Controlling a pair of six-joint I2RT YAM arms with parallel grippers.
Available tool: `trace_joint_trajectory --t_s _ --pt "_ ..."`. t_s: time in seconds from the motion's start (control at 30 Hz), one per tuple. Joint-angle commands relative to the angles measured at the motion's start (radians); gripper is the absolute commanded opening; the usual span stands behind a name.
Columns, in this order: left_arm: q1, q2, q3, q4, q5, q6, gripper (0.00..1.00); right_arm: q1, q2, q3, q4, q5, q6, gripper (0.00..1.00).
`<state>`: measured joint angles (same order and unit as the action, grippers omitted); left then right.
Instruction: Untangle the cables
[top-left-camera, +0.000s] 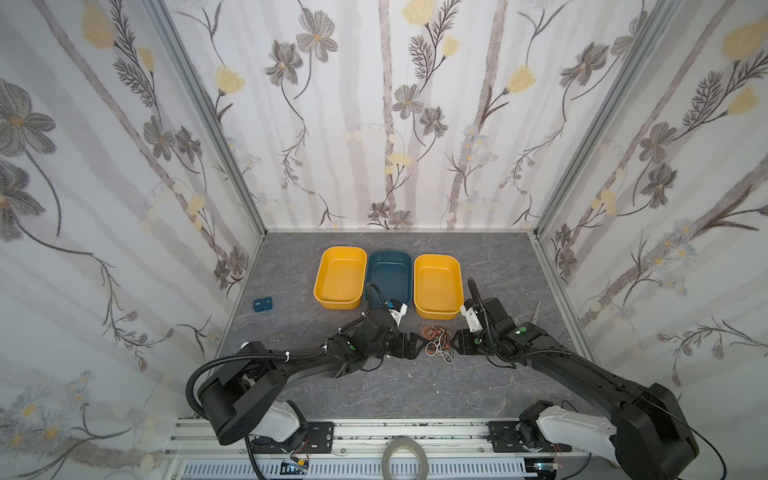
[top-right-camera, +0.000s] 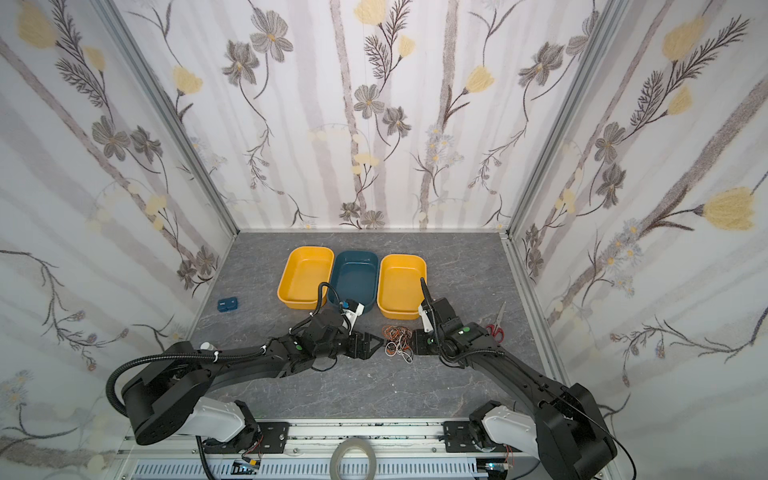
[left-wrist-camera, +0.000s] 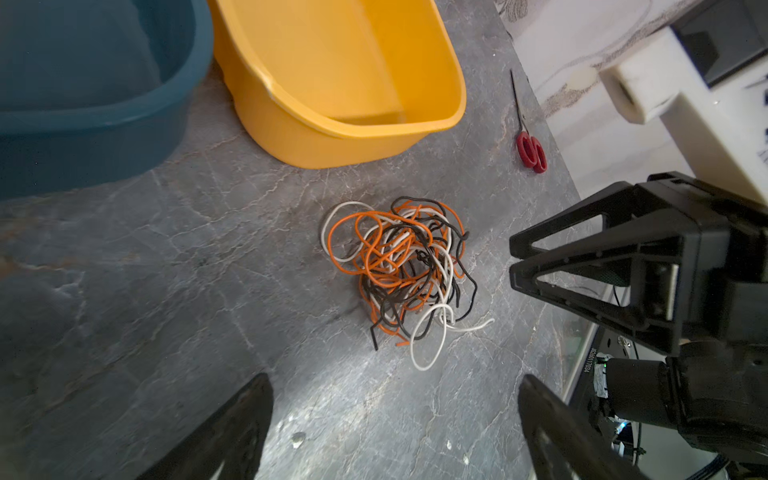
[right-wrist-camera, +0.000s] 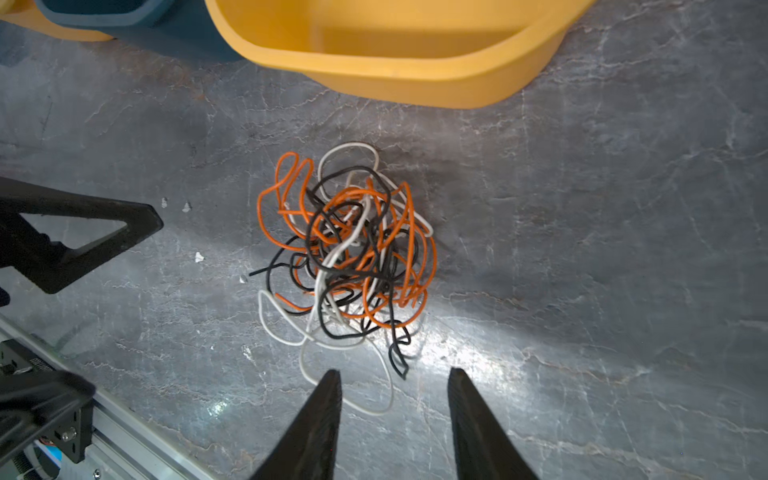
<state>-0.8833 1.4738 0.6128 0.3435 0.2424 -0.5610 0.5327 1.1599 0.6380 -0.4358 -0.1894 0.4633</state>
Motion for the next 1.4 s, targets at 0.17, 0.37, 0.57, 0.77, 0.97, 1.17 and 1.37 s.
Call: trace_joint_trajectory --t_s 0.17,0.37,0.57,0.77,0.97,1.17,1.37 --pt "-0.050 0.151 0.091 0.097 0.011 -0.019 0.81 -0.005 0.071 -0.021 0.102 -0.029 0.020 0.33" --pt "-0.057 0.240 0.136 0.103 0.016 -0.034 0.72 -0.005 0.163 -0.028 0.171 -0.069 0.029 0.28" --pt "-0.058 0.283 0.159 0.092 0.007 -0.036 0.60 -0.004 0.174 -0.032 0.178 -0.073 0.029 0.13" --pt "-0.058 0.293 0.169 0.053 -0.015 -0.028 0.47 -0.004 0.121 -0.029 0.146 -0.079 0.014 0.00" --pt "-0.056 0.295 0.167 0.048 -0.015 -0.028 0.31 -0.005 0.047 -0.025 0.098 -0.063 0.005 0.00" --pt "-0.055 0.293 0.163 0.047 -0.014 -0.031 0.21 -0.005 -0.001 -0.003 0.044 -0.022 -0.003 0.00" --pt "-0.047 0.273 0.151 0.029 -0.018 -0.025 0.07 -0.006 -0.056 0.031 -0.006 0.018 -0.003 0.00"
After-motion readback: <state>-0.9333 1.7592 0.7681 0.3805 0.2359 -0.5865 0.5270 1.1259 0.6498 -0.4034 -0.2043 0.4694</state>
